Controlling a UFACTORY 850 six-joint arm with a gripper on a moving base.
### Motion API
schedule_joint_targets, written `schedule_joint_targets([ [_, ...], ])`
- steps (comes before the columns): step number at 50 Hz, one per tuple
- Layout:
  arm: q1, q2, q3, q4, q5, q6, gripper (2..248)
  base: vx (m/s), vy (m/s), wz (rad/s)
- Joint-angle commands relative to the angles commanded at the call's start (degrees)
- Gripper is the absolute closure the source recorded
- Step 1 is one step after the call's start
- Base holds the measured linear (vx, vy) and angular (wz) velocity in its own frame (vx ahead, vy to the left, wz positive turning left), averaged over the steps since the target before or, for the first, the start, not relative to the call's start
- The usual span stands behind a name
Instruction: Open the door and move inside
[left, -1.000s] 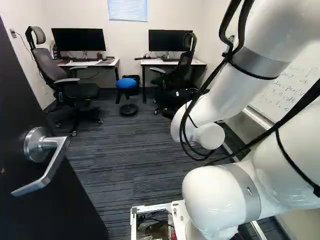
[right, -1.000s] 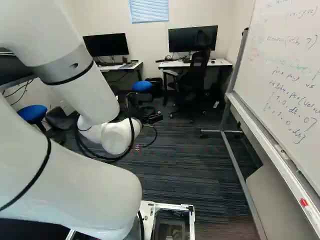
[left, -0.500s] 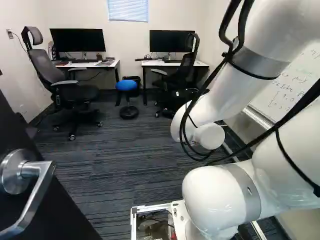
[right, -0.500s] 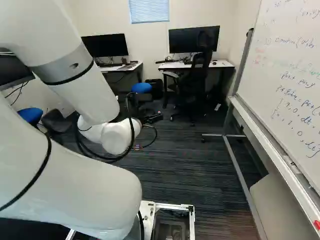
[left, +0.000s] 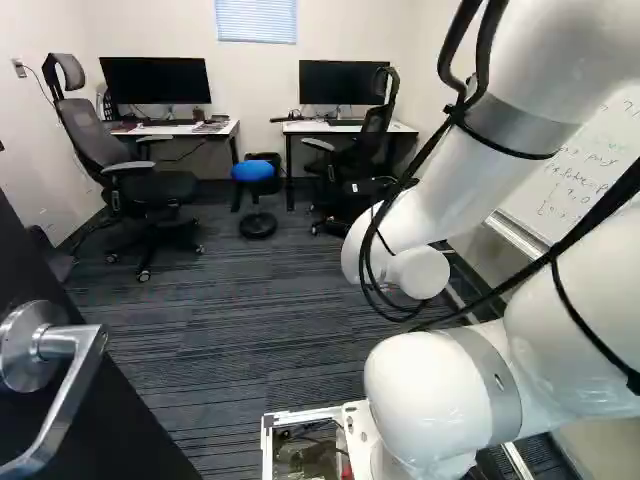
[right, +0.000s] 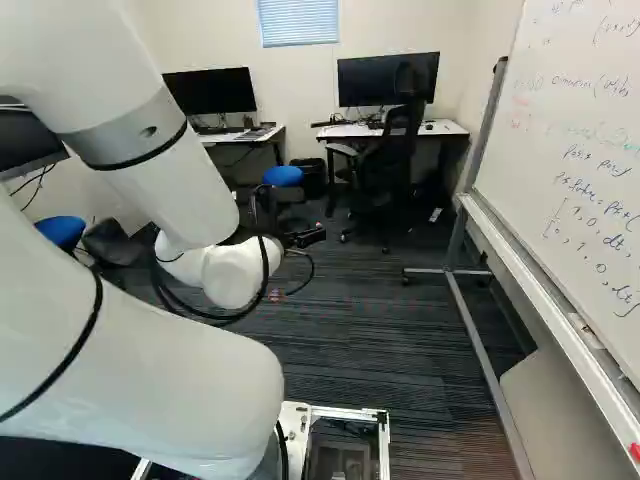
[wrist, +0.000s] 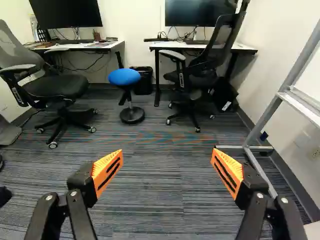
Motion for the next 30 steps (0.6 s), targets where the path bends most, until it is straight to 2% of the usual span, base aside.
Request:
schedule_joint_targets([
  [30,0.00,0.00,0.00,0.00,0.00,0.00,3,0.000,0.000,0.000],
])
